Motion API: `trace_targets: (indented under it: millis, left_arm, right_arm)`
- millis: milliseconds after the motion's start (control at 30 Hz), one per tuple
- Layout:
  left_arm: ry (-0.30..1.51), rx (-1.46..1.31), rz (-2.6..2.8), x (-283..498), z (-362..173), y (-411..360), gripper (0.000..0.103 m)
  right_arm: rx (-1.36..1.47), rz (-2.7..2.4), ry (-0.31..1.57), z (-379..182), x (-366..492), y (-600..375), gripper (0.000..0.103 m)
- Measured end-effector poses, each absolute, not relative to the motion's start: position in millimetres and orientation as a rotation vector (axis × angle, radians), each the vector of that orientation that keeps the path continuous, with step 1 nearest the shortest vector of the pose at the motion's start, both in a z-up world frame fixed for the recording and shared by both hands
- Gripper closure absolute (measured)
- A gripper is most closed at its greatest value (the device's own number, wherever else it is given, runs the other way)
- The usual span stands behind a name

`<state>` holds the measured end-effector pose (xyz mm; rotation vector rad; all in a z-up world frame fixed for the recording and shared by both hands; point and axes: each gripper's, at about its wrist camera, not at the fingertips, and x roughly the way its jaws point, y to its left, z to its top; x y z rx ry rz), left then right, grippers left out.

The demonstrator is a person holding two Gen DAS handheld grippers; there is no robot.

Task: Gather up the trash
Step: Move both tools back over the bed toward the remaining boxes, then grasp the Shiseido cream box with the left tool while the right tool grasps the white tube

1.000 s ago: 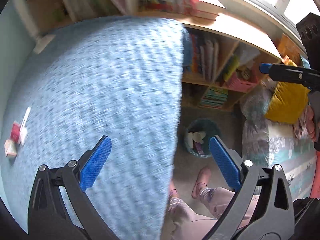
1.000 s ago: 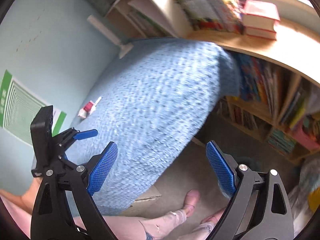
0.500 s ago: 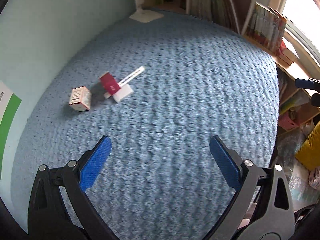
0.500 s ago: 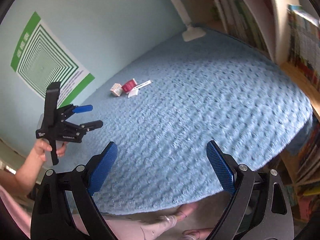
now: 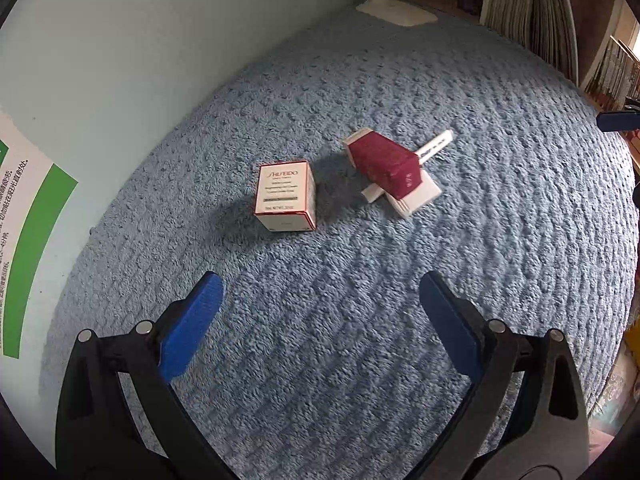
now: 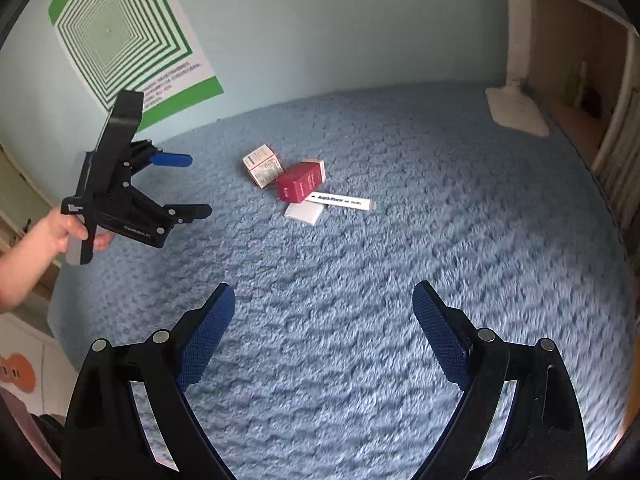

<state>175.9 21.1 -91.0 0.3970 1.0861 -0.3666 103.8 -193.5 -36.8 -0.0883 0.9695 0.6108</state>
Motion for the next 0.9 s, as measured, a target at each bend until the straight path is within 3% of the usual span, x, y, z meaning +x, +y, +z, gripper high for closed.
trace_targets:
  millis: [167, 533, 567, 633, 700, 767, 833, 900]
  left_arm:
    - [1.098, 0.387, -0.367, 214.1, -106.5, 26.5, 0.007]
    - [1.126, 0.324, -0.374, 265.8, -137.2, 28.5, 0.008]
    - [1.128, 0.32, -0.375, 267.7, -138.5, 29.9, 0.011]
    - [1.139, 0.313, -0.386, 271.2, -142.0, 31.2, 0.028]
    - [1.166, 0.289, -0.398, 278.7, -148.4, 34.4, 0.05]
    - [1.193, 0.264, -0.415, 279.9, -152.8, 33.7, 0.064]
    - [1.177, 0.288, -0.408, 275.3, -152.5, 30.1, 0.065]
    - [1.16, 0.313, -0.416, 263.2, -148.9, 26.7, 0.065]
  right_arm:
    - [-0.237, 0.632, 1.023, -63.7, 158.1, -159.8, 0.016]
    - [-0.429, 0.699, 1.066, -107.0, 224.4, -126.3, 0.036]
    - [-0.459, 0.703, 1.066, -111.2, 225.2, -123.0, 0.038]
    - [-0.515, 0.707, 1.062, -118.7, 223.6, -118.2, 0.063]
    - [-0.561, 0.707, 1.065, -127.5, 220.0, -113.8, 0.073]
    - [-0.563, 0.713, 1.055, -130.2, 213.6, -112.2, 0.076]
    - [-0.548, 0.722, 1.059, -129.1, 204.3, -115.4, 0.086]
    - [-0.548, 0.727, 1.074, -128.6, 192.4, -119.8, 0.089]
